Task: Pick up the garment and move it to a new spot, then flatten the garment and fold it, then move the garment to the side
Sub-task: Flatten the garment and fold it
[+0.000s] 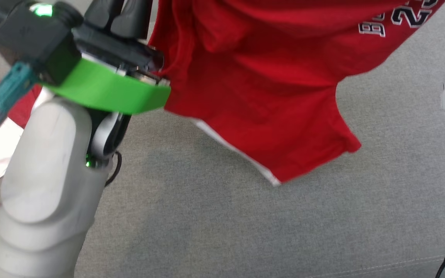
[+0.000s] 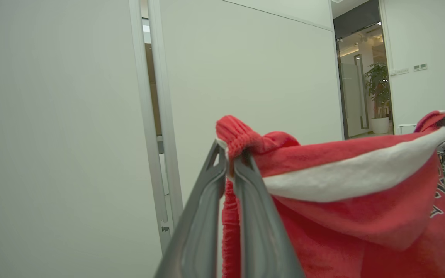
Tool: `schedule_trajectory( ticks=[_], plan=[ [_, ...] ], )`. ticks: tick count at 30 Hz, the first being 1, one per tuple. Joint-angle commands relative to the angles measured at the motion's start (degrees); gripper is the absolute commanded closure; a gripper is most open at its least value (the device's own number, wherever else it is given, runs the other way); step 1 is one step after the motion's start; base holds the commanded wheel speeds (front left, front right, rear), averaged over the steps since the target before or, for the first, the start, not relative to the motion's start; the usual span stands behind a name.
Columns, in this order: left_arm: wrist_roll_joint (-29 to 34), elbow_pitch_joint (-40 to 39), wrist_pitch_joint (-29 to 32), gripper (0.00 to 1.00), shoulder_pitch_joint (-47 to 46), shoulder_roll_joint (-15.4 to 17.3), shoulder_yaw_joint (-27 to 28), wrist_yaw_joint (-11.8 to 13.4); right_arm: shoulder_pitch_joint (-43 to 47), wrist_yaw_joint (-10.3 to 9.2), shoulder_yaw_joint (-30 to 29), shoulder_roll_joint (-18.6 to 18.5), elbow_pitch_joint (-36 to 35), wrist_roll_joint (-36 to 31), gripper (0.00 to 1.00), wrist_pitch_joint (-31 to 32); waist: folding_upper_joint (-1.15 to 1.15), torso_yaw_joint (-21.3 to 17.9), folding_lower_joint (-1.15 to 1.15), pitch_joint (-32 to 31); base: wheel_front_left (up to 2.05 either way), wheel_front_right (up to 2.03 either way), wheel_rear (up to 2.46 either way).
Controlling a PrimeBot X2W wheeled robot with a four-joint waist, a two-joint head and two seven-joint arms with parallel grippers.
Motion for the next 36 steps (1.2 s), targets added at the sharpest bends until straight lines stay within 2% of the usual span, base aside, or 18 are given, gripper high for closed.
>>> schedule_trajectory(
  ticks=[1, 7, 11, 16, 20, 23, 27, 30, 32, 36],
  plan=[
    [-0.5, 3.5, -1.1, 1.00, -3.3, -0.8, 0.3, -0.7, -2.8, -0.01, 0.4, -0.5, 1.6, 0.7, 1.00, -0.5, 0.00, 0.3, 0.00, 2.4, 0.00, 0.00, 0.00],
    [-1.5, 25.1, -9.9, 1.00, -18.4, -4.9, 2.8, -2.3, -19.0, -0.01, 3.8, -0.7, 15.1, 3.1, 1.00, -3.5, 0.00, -0.2, 0.00, 5.1, 0.00, 0.00, 0.00],
    [-2.9, 38.7, -12.7, 1.00, -24.1, -6.2, 5.9, -2.0, -27.6, -0.01, 6.6, 1.7, 28.0, 4.9, 1.00, -5.9, 0.00, -1.3, 0.00, 5.7, 0.00, 0.00, 0.00],
    [-3.8, 54.4, -13.5, 1.00, -22.0, -7.1, 8.4, -1.3, -31.4, -0.03, 9.5, 5.5, 46.1, 6.4, 1.00, -9.9, 0.00, -2.1, 0.00, 6.9, 0.00, 0.00, 0.00],
    [-4.7, 63.6, -13.5, 1.00, -16.6, -8.1, 9.9, -0.6, -29.5, -0.06, 12.6, 7.3, 60.2, 7.7, 1.00, -12.8, 0.00, -2.0, 0.00, 8.0, 0.00, 0.00, 0.00],
    [-5.8, 69.0, -13.5, 1.00, -11.9, -8.4, 9.9, -1.1, -26.5, -0.07, 15.1, 7.9, 68.5, 10.0, 1.00, -14.6, 0.00, -1.6, 0.00, 8.4, 0.00, 0.00, 0.00],
    [-8.1, 69.9, -13.5, 1.00, -4.4, -8.7, 7.4, -3.0, -20.5, -0.06, 17.6, 8.3, 73.6, 13.3, 1.00, -16.9, 0.00, -0.9, 0.00, 8.1, 0.00, 0.00, 0.00],
    [-10.1, 65.8, -13.4, 1.00, 0.9, -8.8, 5.4, -3.6, -15.1, -0.06, 18.9, 7.3, 72.6, 15.7, 1.00, -17.8, 0.00, -0.3, 0.00, 7.7, 0.00, 0.00, 0.00],
    [-10.4, 61.9, -13.4, 1.00, 5.3, -8.8, 4.4, -3.7, -11.1, -0.06, 19.3, 6.1, 69.9, 17.0, 1.00, -18.2, 0.00, 0.0, 0.00, 7.2, 0.00, 0.00, 0.00],
    [-7.5, 51.3, -13.4, 1.00, 13.8, -8.8, 4.5, -2.2, -0.9, -0.06, 17.4, 3.4, 58.7, 16.9, 1.00, -18.1, 0.00, 0.3, 0.00, 5.8, 0.00, 0.00, 0.00]
  ],
)
